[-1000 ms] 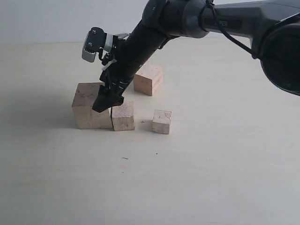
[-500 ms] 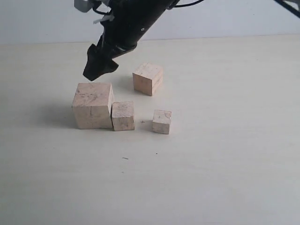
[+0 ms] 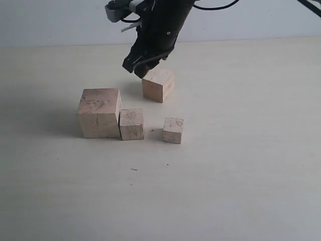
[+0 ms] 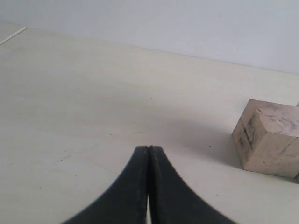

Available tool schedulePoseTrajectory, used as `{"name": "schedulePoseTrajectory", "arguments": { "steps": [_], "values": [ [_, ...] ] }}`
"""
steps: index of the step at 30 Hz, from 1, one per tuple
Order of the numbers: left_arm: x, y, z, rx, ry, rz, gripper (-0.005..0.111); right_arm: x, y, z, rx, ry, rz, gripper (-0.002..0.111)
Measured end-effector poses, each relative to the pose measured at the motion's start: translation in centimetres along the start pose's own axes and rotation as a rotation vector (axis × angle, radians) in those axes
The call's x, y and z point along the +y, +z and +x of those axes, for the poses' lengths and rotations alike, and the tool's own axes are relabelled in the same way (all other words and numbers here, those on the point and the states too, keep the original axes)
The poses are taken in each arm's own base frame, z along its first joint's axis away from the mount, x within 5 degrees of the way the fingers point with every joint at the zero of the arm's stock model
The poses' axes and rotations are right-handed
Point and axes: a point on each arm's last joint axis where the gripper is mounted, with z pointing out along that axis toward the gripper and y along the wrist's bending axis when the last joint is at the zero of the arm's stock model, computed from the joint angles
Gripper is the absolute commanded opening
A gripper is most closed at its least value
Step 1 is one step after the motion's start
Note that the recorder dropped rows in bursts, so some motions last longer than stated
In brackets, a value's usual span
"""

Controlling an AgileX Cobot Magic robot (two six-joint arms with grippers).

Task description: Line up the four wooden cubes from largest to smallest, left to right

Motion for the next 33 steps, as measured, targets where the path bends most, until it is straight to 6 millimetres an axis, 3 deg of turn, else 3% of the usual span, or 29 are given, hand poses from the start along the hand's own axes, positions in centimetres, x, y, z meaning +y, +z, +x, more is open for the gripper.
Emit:
{"name": "schedulePoseTrajectory", "arguments": {
  "steps": [10,33],
  "values": [
    [0.0,0.0,0.0,0.000,0.000,0.000,0.000,1.1,2.5,1.8,0.178,0.034,-0.166,0.026],
    [0.0,0.0,0.0,0.000,0.000,0.000,0.000,4.2,5.6,4.8,0.246,0.217,-0.476,0.026]
  ]
}}
